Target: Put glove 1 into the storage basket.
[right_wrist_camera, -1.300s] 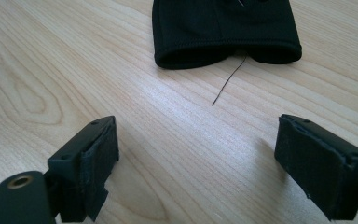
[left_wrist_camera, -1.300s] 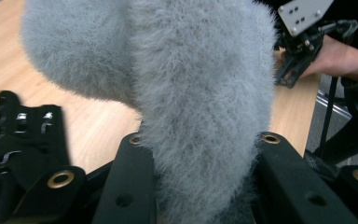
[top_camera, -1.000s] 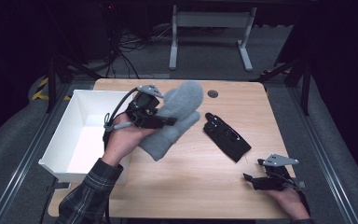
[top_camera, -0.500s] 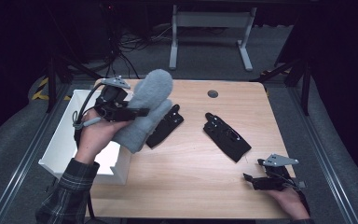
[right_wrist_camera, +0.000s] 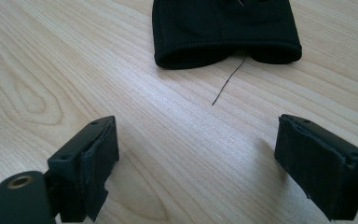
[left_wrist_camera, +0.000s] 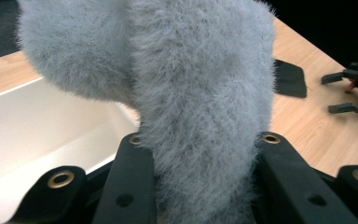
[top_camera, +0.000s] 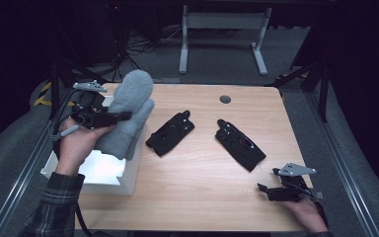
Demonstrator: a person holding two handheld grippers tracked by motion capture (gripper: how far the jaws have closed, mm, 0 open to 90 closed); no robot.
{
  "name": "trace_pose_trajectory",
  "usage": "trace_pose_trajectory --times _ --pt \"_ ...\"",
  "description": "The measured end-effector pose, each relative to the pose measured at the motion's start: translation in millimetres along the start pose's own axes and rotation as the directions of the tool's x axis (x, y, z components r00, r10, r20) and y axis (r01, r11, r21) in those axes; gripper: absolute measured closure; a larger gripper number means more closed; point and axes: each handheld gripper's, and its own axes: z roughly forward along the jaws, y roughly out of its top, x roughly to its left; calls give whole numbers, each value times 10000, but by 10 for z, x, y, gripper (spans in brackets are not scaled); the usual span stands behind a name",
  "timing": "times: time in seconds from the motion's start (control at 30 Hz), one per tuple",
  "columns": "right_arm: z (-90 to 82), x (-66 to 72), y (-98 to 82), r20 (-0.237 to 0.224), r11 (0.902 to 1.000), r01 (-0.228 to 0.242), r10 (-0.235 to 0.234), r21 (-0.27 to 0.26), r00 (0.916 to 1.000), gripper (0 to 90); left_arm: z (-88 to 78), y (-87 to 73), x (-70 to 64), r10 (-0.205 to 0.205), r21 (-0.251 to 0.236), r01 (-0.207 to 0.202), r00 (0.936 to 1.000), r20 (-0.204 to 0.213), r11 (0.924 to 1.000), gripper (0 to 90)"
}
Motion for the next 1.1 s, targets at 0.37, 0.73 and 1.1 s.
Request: trace_pose_trajectory --times 0.37,0.73,1.1 --pt "0 0 0 1 10000 2 -2 0 10000 139 -31 -296 319 -875 220 891 9940 -655 9958 717" --pt "0 0 0 3 10000 -10 10 2 10000 139 308 -714 611 -1820 1131 1923 9787 -949 9748 715" --pt "0 0 0 4 10000 -5 5 1 10000 139 635 -986 847 -2480 1977 2676 9615 -1187 9430 696"
